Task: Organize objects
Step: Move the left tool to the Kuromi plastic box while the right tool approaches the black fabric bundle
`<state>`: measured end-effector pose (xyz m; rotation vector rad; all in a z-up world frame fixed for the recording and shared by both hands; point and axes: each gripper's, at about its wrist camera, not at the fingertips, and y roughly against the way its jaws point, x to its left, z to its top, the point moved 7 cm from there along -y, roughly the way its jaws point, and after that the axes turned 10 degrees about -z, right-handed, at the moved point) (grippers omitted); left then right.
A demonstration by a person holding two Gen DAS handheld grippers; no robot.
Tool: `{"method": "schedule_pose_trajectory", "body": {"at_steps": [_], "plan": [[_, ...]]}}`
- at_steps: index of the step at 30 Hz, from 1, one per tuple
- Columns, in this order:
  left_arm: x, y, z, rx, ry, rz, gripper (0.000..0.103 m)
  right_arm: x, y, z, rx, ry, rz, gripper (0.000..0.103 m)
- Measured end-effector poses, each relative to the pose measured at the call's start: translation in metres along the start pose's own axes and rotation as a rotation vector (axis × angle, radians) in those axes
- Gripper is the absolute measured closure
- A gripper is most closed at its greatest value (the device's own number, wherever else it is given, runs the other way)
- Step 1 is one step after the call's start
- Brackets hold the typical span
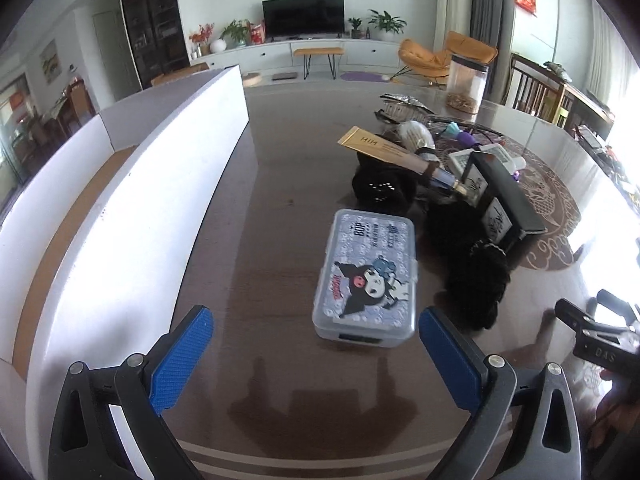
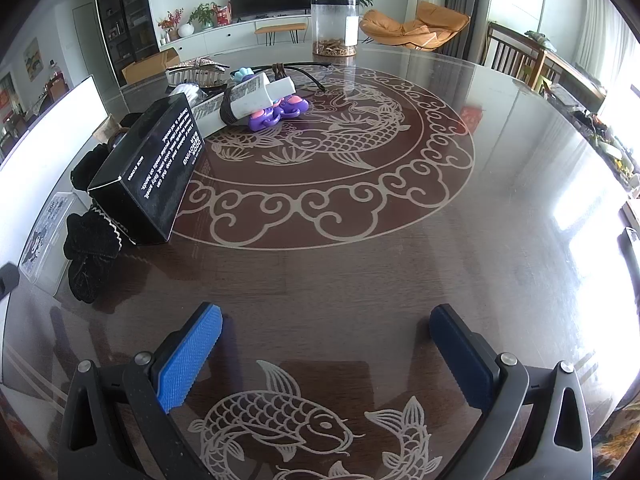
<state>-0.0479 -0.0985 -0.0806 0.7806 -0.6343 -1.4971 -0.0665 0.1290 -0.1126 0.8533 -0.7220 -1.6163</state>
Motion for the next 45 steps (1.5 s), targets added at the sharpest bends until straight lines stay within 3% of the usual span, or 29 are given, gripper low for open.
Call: {"method": "schedule_pose_trajectory", "body": {"at_steps": [3,7,11,14,21,26,45], "plan": [[-0.009,-0.014,0.006,0.046,-0.042,-0.031,0.0,0.0,0.0,-0.001,0.0,0.001,0.0,0.0],[-0.019,-0.042,0.003,0.122,-0.105,-0.008,0.0,0.0,0.0,-0.001,0.0,0.001,0.0,0.0],[-0.02,-0.064,-0.001,0.179,-0.066,-0.023,0.0,0.0,0.0,-0.001,0.0,0.0,0.0,0.0],[-0.017,-0.069,0.0,0.172,-0.004,-0.06,0.0,0.0,0.0,-0.001,0.0,0.0,0.0,0.0],[-0.02,-0.072,0.005,0.151,-0.021,-0.069,0.0,0.0,0.0,-0.001,-0.001,0.001,0.0,0.0],[-0.02,-0.073,0.004,0.083,-0.04,-0.075,0.0,0.0,0.0,-0.001,-0.001,0.001,0.0,0.0],[-0.019,-0.077,0.008,0.139,-0.043,-0.089,0.0,0.0,0.0,0.0,-0.001,0.001,0.001,0.0]]}}
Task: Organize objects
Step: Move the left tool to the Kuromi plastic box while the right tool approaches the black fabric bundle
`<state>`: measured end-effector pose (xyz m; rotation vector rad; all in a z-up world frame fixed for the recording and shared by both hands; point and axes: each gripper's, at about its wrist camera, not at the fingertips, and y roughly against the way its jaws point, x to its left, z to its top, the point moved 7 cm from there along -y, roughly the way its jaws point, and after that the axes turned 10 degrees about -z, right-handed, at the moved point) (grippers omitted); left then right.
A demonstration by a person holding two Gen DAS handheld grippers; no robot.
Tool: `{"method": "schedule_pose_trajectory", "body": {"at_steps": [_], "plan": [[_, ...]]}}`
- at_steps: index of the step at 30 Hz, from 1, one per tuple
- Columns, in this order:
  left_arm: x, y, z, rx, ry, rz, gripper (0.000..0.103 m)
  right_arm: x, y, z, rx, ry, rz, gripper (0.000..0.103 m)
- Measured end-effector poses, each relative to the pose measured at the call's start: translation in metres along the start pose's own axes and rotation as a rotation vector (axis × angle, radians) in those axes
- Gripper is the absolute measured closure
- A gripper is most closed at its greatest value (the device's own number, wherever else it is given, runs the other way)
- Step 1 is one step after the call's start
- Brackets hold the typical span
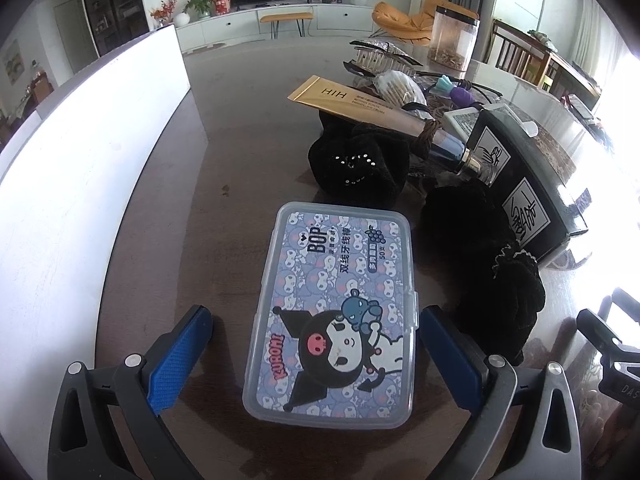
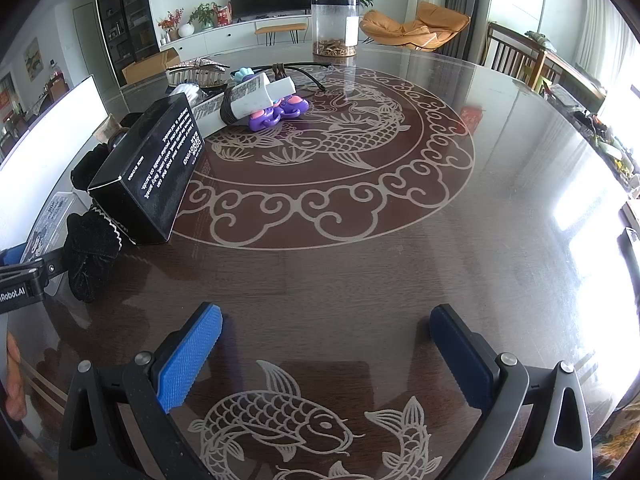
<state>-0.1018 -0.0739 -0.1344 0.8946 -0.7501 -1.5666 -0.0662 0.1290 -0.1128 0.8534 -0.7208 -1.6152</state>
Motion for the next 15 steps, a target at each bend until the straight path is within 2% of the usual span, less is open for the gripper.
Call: {"method": "schedule_pose_trajectory", "body": {"at_steps": [7,13,15], "plan": [[-0.001,0.001,-0.001,-0.034,-0.022,-0.009,0.0,0.0,0.0,0.0,0.0,0.0,0.0,0.0],[0.004,0.001,0.0,-0.032,-0.028,-0.014,0.0,-0.001,0.001,0.0,0.005,-0.003,0.008,0.0],[0.01,0.002,-0.001,-0.038,-0.015,-0.008,0.0,-0.002,0.003,0.002,0.004,-0.02,0.04,0.0]]}}
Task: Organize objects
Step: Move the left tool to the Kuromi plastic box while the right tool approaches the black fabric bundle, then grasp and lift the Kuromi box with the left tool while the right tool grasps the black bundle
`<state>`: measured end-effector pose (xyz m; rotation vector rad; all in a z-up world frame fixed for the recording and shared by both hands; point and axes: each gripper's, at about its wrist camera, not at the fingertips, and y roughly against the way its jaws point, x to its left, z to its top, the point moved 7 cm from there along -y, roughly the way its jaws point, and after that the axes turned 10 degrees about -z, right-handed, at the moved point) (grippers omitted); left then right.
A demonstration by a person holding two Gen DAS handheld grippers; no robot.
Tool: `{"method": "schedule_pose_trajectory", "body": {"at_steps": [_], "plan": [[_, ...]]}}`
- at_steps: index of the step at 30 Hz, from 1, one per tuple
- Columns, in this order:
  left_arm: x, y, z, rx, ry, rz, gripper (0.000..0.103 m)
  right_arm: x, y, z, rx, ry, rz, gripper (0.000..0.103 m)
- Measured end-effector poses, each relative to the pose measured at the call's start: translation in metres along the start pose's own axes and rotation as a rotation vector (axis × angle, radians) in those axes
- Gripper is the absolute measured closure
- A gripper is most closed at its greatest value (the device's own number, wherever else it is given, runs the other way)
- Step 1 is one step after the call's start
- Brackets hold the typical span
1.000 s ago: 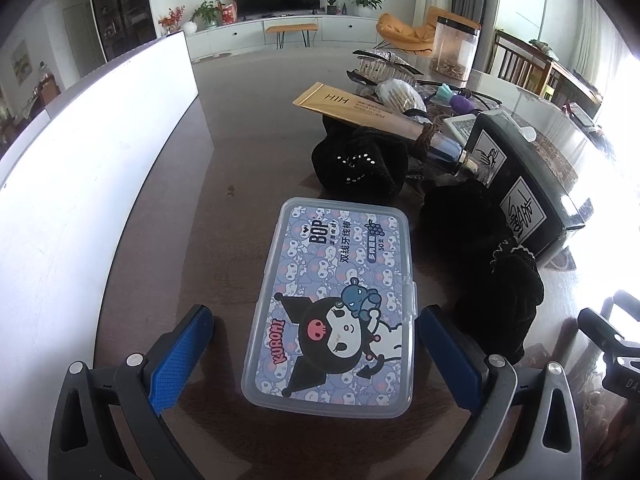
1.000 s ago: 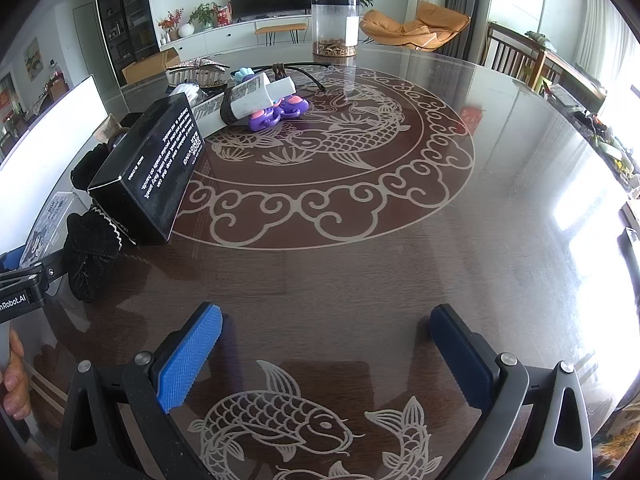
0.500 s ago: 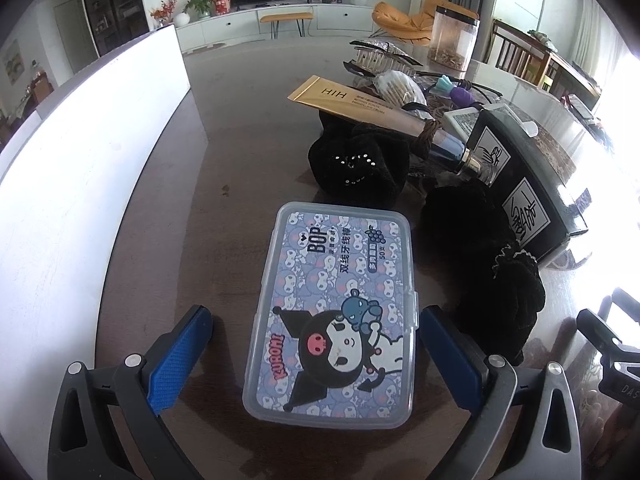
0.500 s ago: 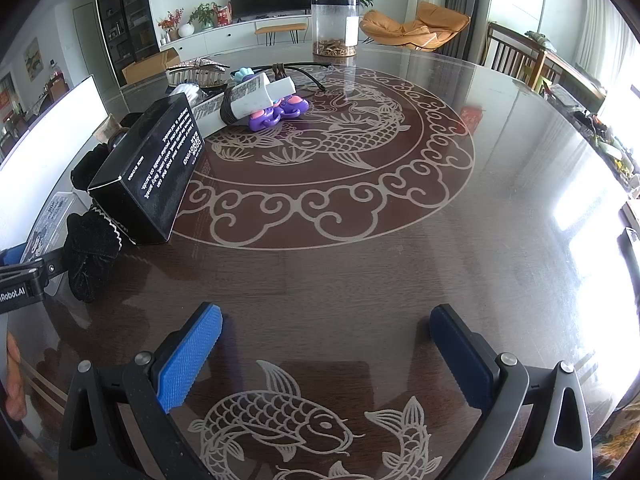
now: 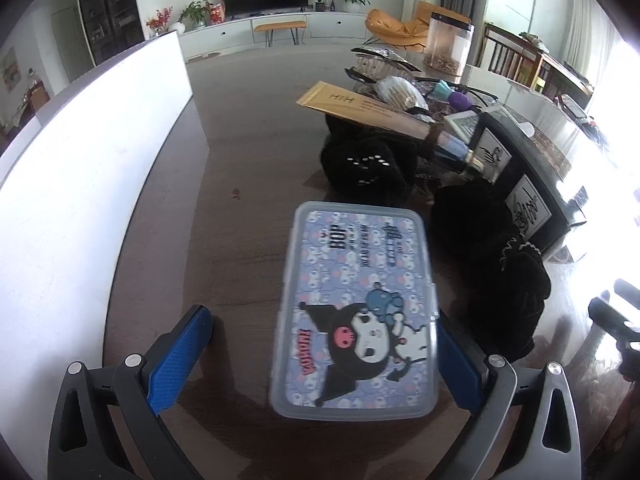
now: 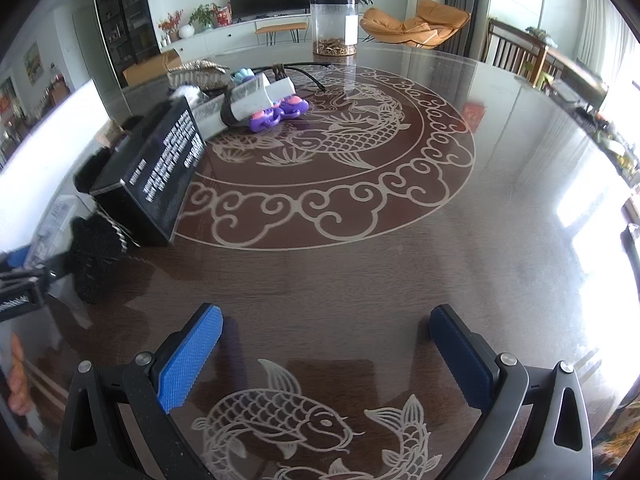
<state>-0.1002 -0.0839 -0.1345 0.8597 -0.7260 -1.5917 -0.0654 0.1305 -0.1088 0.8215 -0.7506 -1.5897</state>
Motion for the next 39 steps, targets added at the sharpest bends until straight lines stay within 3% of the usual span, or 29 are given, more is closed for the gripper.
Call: {"method": "schedule_pose_trajectory", "body": {"at_steps": [2,4,5,8,11,14,16,19,22,25,27,28,29,30,31,35,39], "plan": [[0.005,0.001,0.0,-0.004,0.013,0.007,0.0,0.005,0.021,0.008,-0.076,-0.011,0.078,0.0],[0.007,0.002,0.0,-0.007,0.019,0.01,0.0,0.019,0.045,0.014,-0.151,0.003,0.208,0.0],[0.007,0.002,0.0,-0.008,0.018,0.011,0.0,0.032,0.062,0.018,-0.185,0.011,0.321,0.0],[0.007,0.002,0.001,-0.009,0.02,0.014,0.0,0.075,0.089,0.033,-0.197,0.022,0.585,0.0],[0.009,0.004,-0.002,-0.008,0.023,0.016,0.0,0.117,0.084,0.052,-0.145,0.069,0.694,0.003],[0.014,0.006,-0.003,-0.007,0.024,0.017,0.0,0.141,0.052,0.065,-0.081,0.106,0.669,0.016],[0.018,0.008,-0.005,-0.006,0.027,0.018,0.0,0.137,0.028,0.072,-0.063,0.107,0.601,0.034],[0.019,0.009,-0.007,-0.005,0.03,0.022,0.0,0.106,0.001,0.08,-0.032,0.055,0.418,0.034],[0.019,0.009,-0.008,0.007,0.043,0.032,0.0,0.096,0.013,0.076,-0.045,0.086,0.414,0.034],[0.017,0.005,-0.004,0.035,0.039,0.026,0.0,0.124,0.024,0.062,-0.002,0.212,0.423,0.033],[0.015,0.002,-0.001,0.054,0.033,0.018,0.0,0.142,0.014,0.053,0.018,0.272,0.374,0.033],[0.017,0.003,0.001,0.045,0.032,0.031,0.007,0.148,0.005,0.052,0.037,0.284,0.341,0.033],[0.017,0.006,0.001,0.028,0.032,0.027,0.031,0.153,-0.009,0.051,0.068,0.278,0.325,0.037],[0.017,0.01,0.003,0.015,0.023,0.026,0.043,0.152,-0.018,0.051,0.086,0.249,0.333,0.043],[0.017,0.013,0.002,0.019,0.026,0.017,0.043,0.149,-0.017,0.057,0.054,0.229,0.319,0.069],[0.011,0.028,-0.01,-0.001,0.037,-0.034,0.043,0.125,-0.004,0.055,0.074,0.189,0.334,0.068],[-0.005,0.056,-0.018,-0.017,0.104,-0.169,0.043,0.1,0.01,0.048,0.103,0.153,0.337,0.068]]}}
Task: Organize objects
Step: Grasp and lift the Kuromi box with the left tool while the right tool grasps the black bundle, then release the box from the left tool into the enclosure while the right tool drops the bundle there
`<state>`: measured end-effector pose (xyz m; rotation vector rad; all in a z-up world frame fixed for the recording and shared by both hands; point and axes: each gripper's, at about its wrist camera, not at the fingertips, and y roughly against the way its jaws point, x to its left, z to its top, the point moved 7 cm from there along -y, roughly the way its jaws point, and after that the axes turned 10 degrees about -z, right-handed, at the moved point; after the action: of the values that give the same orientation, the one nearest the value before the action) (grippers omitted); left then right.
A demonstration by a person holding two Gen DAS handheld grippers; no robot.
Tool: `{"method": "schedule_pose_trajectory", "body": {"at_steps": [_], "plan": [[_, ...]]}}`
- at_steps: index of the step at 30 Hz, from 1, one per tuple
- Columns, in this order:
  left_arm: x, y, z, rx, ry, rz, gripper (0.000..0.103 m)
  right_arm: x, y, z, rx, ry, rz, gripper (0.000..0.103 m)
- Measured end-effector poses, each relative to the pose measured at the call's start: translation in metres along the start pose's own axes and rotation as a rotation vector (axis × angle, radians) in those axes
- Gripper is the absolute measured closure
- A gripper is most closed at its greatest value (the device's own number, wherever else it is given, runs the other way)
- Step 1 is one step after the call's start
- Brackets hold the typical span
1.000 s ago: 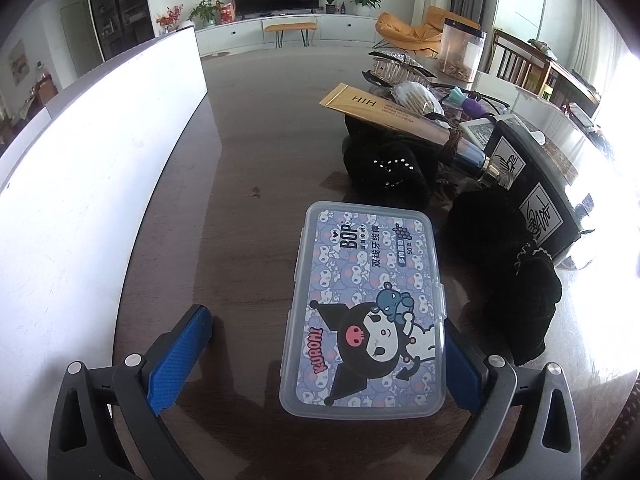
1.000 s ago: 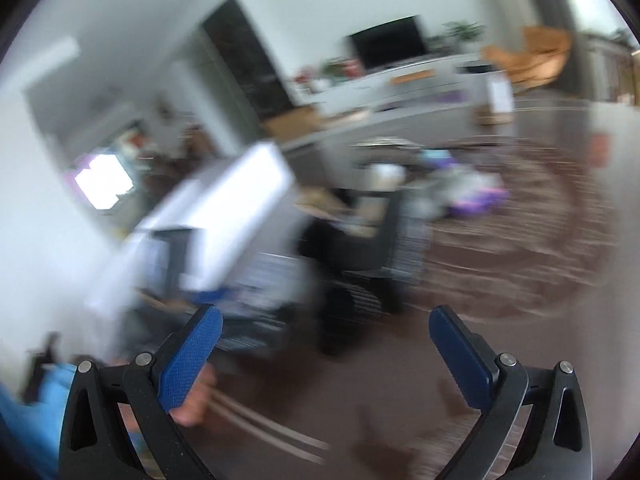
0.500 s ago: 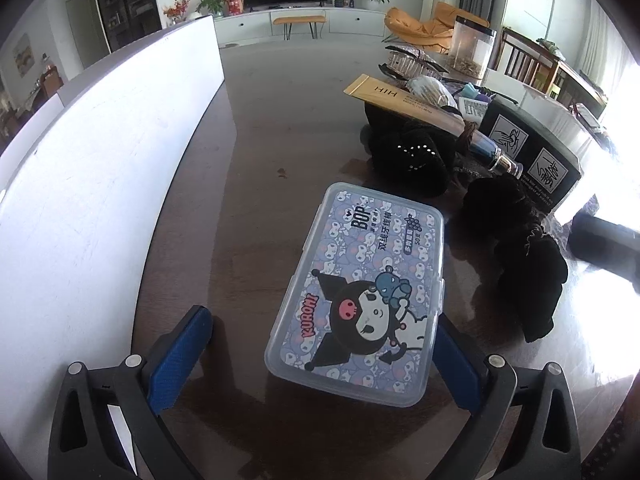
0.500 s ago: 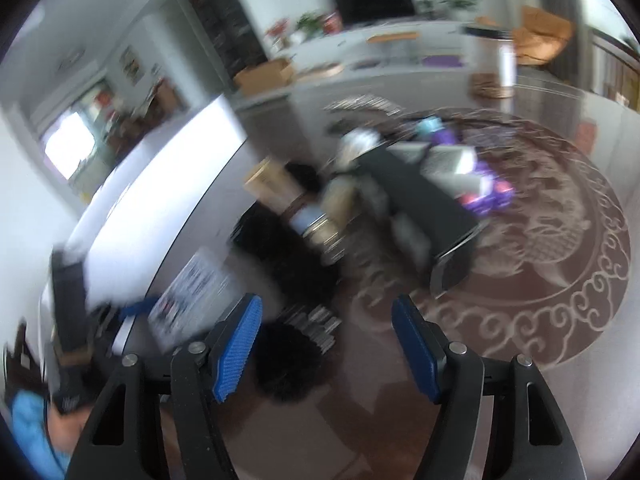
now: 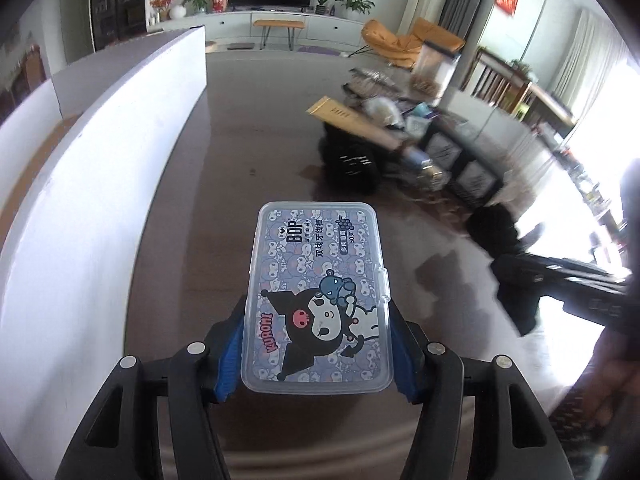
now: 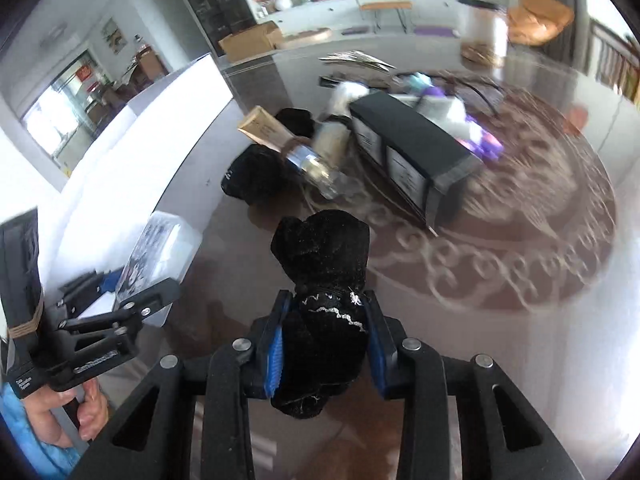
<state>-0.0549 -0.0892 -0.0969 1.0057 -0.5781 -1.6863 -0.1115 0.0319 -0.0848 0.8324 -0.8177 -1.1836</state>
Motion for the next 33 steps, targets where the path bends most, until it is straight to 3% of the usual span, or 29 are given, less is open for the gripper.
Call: {"method": "schedule_pose_trajectory", "body": {"at_steps": [3,5,8,10,12,13,15,16,17,19,21,24,26,28,30,33], "plan": [[-0.014,0.048,0.013,-0.073,0.019,-0.075,0.043,0.003,0.022,0.007,0.007,-0.027,0.027,0.068],[-0.006,0.09,0.03,-0.152,0.016,-0.056,0.043,0.026,0.048,0.014,-0.038,0.012,0.062,0.068],[0.03,0.144,0.045,-0.236,0.05,0.026,0.043,0.094,0.091,0.043,-0.127,0.092,0.178,0.068],[0.071,0.169,0.048,-0.266,0.098,0.121,0.043,0.152,0.117,0.061,-0.171,0.156,0.283,0.068],[0.117,0.181,0.041,-0.259,0.164,0.233,0.043,0.204,0.127,0.063,-0.171,0.211,0.36,0.068],[0.131,0.182,0.039,-0.252,0.185,0.255,0.043,0.229,0.128,0.065,-0.165,0.243,0.39,0.068],[0.169,0.176,0.029,-0.185,0.241,0.344,0.043,0.276,0.12,0.066,-0.153,0.307,0.411,0.066],[0.181,0.171,0.025,-0.159,0.253,0.383,0.043,0.301,0.109,0.065,-0.129,0.345,0.422,0.06],[0.191,0.168,0.022,-0.139,0.265,0.424,0.04,0.314,0.099,0.063,-0.101,0.36,0.428,0.046],[0.202,0.163,0.019,-0.114,0.289,0.465,0.038,0.322,0.084,0.062,-0.075,0.351,0.423,0.031],[0.193,0.16,0.02,-0.142,0.297,0.446,0.034,0.311,0.088,0.06,-0.117,0.327,0.423,0.03],[0.163,0.153,0.029,-0.192,0.276,0.386,0.029,0.276,0.106,0.051,-0.208,0.315,0.34,0.014],[0.13,0.144,0.033,-0.214,0.236,0.273,0.029,0.226,0.105,0.044,-0.286,0.295,0.224,0.004],[0.078,0.131,0.037,-0.213,0.164,0.128,0.023,0.174,0.096,0.033,-0.328,0.265,0.084,0.003],[0.025,0.112,0.035,-0.181,0.087,0.022,0.005,0.111,0.074,0.014,-0.303,0.228,-0.071,0.003],[-0.047,0.05,0.027,-0.075,-0.027,-0.08,0.001,0.035,0.042,-0.018,-0.207,0.164,-0.254,0.003]]}}
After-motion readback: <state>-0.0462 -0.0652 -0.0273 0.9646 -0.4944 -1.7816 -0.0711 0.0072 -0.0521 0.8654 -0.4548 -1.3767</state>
